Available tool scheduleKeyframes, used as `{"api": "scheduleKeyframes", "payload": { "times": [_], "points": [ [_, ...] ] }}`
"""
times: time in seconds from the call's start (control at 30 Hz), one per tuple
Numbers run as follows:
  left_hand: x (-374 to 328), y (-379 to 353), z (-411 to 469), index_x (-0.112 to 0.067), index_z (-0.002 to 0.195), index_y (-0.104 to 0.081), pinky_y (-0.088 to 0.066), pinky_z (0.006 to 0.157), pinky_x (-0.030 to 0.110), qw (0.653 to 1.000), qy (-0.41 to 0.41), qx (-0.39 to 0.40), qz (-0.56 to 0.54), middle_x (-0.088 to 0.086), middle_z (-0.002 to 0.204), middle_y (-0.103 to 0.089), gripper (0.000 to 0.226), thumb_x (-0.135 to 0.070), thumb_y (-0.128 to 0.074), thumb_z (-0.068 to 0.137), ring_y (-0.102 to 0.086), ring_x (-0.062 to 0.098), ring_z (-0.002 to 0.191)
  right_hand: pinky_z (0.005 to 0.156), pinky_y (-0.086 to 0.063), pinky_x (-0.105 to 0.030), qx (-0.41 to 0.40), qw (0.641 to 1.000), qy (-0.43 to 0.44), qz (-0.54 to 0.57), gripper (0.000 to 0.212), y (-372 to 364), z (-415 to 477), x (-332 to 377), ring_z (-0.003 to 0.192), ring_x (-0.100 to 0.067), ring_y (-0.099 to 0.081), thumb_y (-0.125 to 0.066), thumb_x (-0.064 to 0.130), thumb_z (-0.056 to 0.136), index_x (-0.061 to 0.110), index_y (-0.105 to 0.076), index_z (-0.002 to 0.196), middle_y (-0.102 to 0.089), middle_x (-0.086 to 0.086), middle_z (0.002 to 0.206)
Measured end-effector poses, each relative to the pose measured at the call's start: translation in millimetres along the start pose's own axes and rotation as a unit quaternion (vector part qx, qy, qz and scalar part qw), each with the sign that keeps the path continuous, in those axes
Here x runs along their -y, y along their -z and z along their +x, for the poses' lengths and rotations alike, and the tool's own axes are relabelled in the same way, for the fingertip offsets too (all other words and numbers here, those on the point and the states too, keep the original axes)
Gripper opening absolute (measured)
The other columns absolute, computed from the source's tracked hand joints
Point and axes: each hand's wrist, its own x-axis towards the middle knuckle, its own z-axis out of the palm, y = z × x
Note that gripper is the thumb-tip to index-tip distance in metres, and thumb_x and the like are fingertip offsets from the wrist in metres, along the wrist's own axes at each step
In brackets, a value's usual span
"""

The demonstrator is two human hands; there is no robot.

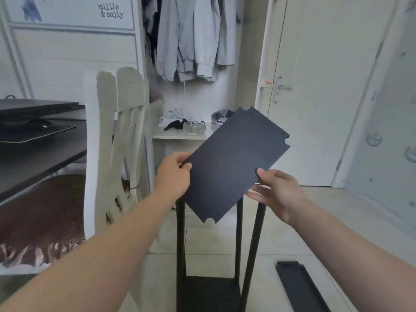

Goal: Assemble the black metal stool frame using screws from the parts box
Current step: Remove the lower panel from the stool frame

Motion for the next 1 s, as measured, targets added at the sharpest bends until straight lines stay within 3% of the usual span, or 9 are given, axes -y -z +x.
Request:
{"api": "scheduleKeyframes", "payload": {
  "times": [0.07,0.13,0.23,0.3,0.4,0.53,0.6,0.73,1.0],
  "points": [
    [9,-5,-4,-0.035,0.103,-0.063,-0.050,0.097,0.038,0.997,-0.025,-0.064,0.024,-0.010,0.112,-0.066,0.018,-0.018,-0.059,0.097,-0.062,0.009,0.106,0.072,-0.063,-0.039,-0.035,0.999,0.003,0.031,0.028,-6,15,-18,0.096,-0.036,-0.074,-0.064,0.013,0.099,0.011,-0.046,0.078,-0.070,-0.018,0.099],
    [15,-15,-20,-0.035,0.093,-0.060,-0.052,0.082,0.031,0.994,-0.045,-0.098,-0.001,-0.013,0.097,-0.065,0.012,-0.024,-0.061,0.095,-0.061,0.001,0.088,0.078,-0.063,-0.041,-0.072,0.995,0.006,0.071,0.030,-12,29,-36,0.094,-0.034,-0.072,-0.063,0.012,0.100,0.013,-0.042,0.078,-0.067,-0.018,0.097],
    [40,-40,-53,-0.027,0.082,-0.064,-0.052,0.066,0.026,0.998,-0.003,-0.014,-0.065,-0.007,0.076,-0.067,0.014,-0.029,-0.062,0.095,-0.064,0.009,0.073,0.079,-0.063,-0.040,-0.103,0.986,0.010,0.129,0.024,-21,51,-61,0.091,-0.033,-0.074,-0.061,0.010,0.101,0.012,-0.044,0.084,-0.068,-0.018,0.098],
    [55,-56,-66,-0.029,0.084,-0.067,-0.049,0.060,0.018,0.988,0.094,0.079,-0.089,-0.008,0.077,-0.069,0.017,-0.040,-0.061,0.095,-0.064,0.008,0.070,0.073,-0.064,-0.036,-0.103,0.979,0.016,0.173,0.010,-26,67,-71,0.086,-0.029,-0.076,-0.060,0.009,0.101,0.007,-0.051,0.098,-0.070,-0.018,0.100],
    [63,-78,-59,-0.034,0.100,-0.066,-0.048,0.064,0.021,0.949,0.241,0.132,-0.157,-0.015,0.093,-0.071,0.021,-0.054,-0.060,0.093,-0.067,0.004,0.081,0.073,-0.064,-0.035,-0.111,0.975,0.007,0.193,0.013,-29,83,-79,0.088,-0.027,-0.077,-0.059,0.009,0.102,0.000,-0.055,0.110,-0.073,-0.019,0.107],
    [61,-99,-36,-0.029,0.101,-0.068,-0.050,0.074,0.027,0.934,0.259,0.079,-0.233,-0.016,0.099,-0.072,0.031,-0.057,-0.062,0.090,-0.067,0.007,0.094,0.075,-0.064,-0.035,-0.106,0.975,-0.038,0.190,0.021,-28,89,-97,0.092,-0.029,-0.076,-0.060,0.009,0.101,-0.005,-0.058,0.116,-0.072,-0.020,0.112],
    [62,-106,-27,-0.027,0.104,-0.069,-0.050,0.074,0.027,0.922,0.275,0.043,-0.268,-0.013,0.100,-0.073,0.032,-0.056,-0.064,0.090,-0.068,0.008,0.095,0.077,-0.064,-0.035,-0.107,0.974,-0.054,0.193,0.015,-29,91,-105,0.092,-0.029,-0.076,-0.060,0.009,0.101,-0.001,-0.060,0.112,-0.073,-0.019,0.111],
    [66,-115,-15,-0.023,0.108,-0.069,-0.051,0.070,0.026,0.885,0.309,-0.009,-0.349,-0.007,0.103,-0.075,0.028,-0.045,-0.070,0.090,-0.071,0.010,0.094,0.077,-0.064,-0.034,-0.107,0.971,-0.075,0.201,0.008,-33,97,-109,0.090,-0.026,-0.077,-0.060,0.010,0.101,0.004,-0.063,0.105,-0.075,-0.017,0.106],
    [81,-117,-8,-0.008,0.105,-0.065,-0.060,0.075,0.028,0.863,0.336,-0.058,-0.372,0.010,0.097,-0.073,0.023,-0.026,-0.072,0.093,-0.071,0.019,0.082,0.072,-0.064,-0.037,-0.067,0.982,-0.125,0.126,0.018,-20,95,-115,0.088,-0.030,-0.077,-0.064,0.017,0.100,0.003,-0.063,0.110,-0.076,-0.021,0.098]
  ]
}}
